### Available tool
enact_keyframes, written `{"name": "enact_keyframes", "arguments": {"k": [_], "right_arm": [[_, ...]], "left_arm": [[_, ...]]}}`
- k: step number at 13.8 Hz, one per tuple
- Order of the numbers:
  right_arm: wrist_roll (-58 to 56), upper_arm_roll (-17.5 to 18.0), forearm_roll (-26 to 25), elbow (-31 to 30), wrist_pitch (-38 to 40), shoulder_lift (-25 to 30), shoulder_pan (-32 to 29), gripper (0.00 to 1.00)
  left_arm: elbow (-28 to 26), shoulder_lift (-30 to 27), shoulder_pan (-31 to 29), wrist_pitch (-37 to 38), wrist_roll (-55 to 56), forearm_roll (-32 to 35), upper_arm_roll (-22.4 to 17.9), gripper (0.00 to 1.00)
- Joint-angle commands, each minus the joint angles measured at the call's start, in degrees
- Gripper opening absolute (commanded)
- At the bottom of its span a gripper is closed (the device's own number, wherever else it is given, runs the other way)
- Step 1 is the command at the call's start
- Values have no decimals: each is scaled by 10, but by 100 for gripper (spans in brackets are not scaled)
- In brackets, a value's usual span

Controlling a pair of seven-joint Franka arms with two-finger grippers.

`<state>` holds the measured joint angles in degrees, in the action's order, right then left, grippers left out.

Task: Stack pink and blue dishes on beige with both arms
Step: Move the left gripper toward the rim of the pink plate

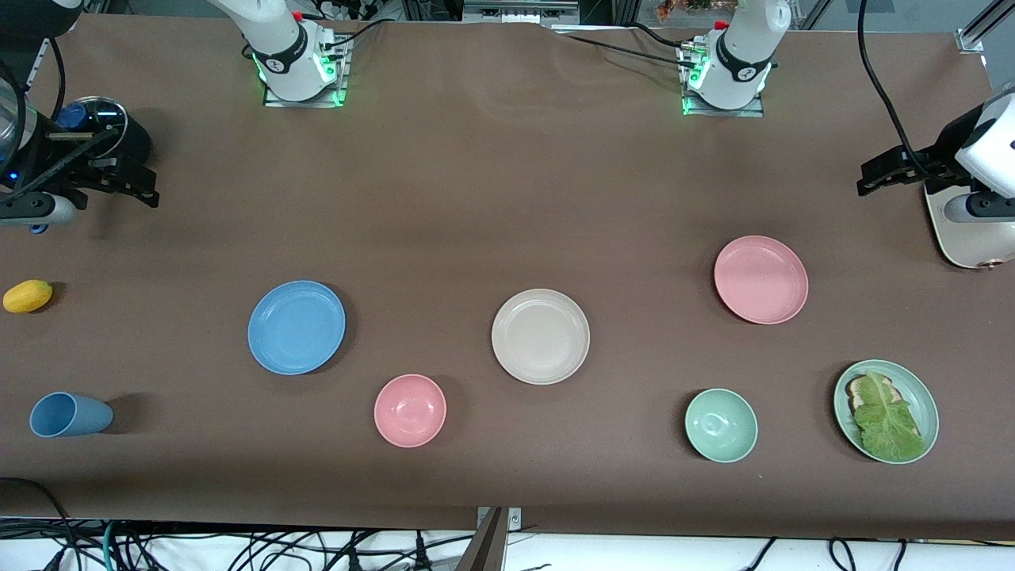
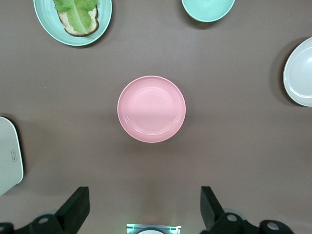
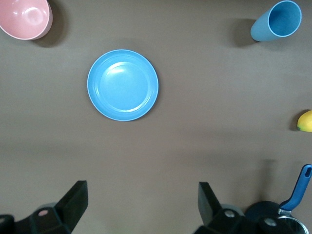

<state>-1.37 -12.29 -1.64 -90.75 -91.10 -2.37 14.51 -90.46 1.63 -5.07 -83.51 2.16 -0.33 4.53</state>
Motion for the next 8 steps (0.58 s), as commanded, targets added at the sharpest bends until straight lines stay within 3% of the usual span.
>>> {"name": "enact_keyframes", "arguments": {"k": [1,8], "right_arm": [[8,1,1,11,8,-1,0,100],[7,0,2,11,8,-2,0,100]], "left_arm": [[11,15,-1,-1,3,-2,1,100],[58,162,-8,-19,6,-1,1,100]]}}
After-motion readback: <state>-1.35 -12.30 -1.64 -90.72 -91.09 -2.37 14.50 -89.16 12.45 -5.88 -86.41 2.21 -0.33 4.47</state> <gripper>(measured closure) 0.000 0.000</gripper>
